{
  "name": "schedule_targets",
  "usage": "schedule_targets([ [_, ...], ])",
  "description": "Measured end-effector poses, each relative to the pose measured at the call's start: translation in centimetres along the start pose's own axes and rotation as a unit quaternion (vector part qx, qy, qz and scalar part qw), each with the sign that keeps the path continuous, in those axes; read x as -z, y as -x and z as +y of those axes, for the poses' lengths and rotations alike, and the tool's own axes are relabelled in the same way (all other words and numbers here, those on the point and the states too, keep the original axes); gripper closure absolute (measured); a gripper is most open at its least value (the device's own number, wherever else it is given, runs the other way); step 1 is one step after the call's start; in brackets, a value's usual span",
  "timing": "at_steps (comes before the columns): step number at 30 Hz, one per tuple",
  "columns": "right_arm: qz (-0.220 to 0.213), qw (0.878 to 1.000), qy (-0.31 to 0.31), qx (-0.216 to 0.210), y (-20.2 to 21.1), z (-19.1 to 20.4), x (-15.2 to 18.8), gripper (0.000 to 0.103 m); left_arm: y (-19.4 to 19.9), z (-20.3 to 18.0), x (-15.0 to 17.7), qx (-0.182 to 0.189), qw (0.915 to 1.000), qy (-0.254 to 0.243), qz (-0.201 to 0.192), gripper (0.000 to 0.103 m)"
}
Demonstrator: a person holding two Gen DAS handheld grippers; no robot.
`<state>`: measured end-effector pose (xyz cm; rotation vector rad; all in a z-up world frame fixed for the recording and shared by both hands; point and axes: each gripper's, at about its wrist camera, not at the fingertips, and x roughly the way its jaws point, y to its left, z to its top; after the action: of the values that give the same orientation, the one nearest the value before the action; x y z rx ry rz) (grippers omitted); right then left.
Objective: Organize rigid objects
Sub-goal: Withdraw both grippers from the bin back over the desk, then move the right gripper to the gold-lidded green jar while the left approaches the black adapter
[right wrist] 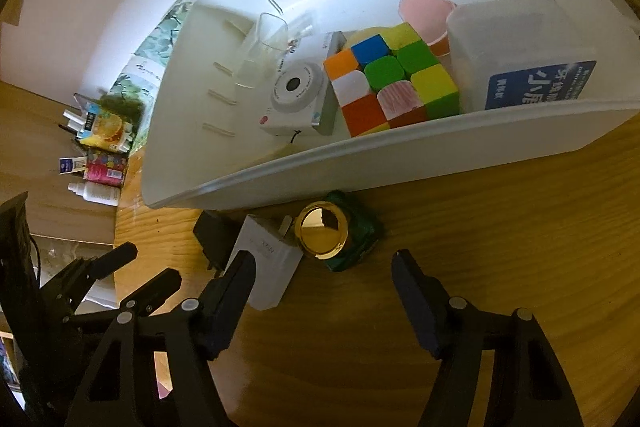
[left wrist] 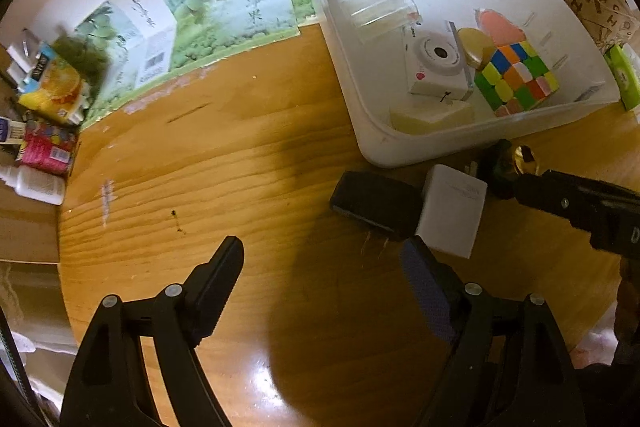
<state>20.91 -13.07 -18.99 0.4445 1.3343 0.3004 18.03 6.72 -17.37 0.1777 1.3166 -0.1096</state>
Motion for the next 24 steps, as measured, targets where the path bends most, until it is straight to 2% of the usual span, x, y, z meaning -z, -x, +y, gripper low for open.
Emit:
schedule_targets([
  [4,0.005,1.000,-0.008,0.000,-0.3,-0.1,0.1,0.035,-1.0,0.0,-0.6,0.006,0.9999,0.002,0.011,0.019],
  [20,0.021,1.000,-0.002,0.009,-1.6,0.6,0.0,0.040,-3.1,-0.8,-1.9,0.033,0.9993,-0.007,0.018,0.018],
  [24,0.022,1.000,-0.002,0.013,-1.9,0.8,0.0,0.040,-3.6,-0.7,-2.0,0.052,0.9985,-0.002,0.019,0.017],
])
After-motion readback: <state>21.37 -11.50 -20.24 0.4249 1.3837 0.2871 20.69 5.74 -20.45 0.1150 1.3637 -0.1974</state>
